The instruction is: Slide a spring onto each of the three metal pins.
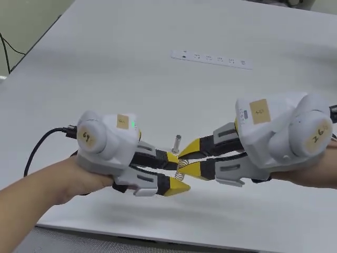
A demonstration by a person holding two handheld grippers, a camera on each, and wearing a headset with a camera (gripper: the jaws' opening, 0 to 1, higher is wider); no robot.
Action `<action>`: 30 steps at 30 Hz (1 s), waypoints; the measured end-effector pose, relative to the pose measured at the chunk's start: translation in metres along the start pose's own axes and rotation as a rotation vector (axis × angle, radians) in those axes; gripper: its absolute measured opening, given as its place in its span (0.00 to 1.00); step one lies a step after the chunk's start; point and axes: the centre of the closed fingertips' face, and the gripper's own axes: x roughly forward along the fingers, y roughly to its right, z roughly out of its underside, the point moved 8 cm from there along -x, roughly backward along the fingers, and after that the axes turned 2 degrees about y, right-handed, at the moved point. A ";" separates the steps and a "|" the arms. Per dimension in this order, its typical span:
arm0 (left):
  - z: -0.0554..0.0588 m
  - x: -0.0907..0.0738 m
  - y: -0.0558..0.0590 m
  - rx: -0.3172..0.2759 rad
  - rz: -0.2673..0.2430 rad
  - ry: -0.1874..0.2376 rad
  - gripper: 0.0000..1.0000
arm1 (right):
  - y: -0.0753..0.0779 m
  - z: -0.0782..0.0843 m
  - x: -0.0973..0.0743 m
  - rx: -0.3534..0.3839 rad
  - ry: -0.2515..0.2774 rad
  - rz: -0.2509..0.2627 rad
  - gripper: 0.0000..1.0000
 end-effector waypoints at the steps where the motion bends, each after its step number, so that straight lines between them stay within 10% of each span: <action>1: 0.000 -0.001 0.000 -0.002 -0.005 0.002 0.16 | 0.000 0.000 0.000 0.000 -0.001 0.000 0.06; 30: 0.007 -0.045 -0.006 -0.066 -0.099 0.003 0.29 | 0.009 0.007 -0.008 0.006 -0.021 0.058 0.06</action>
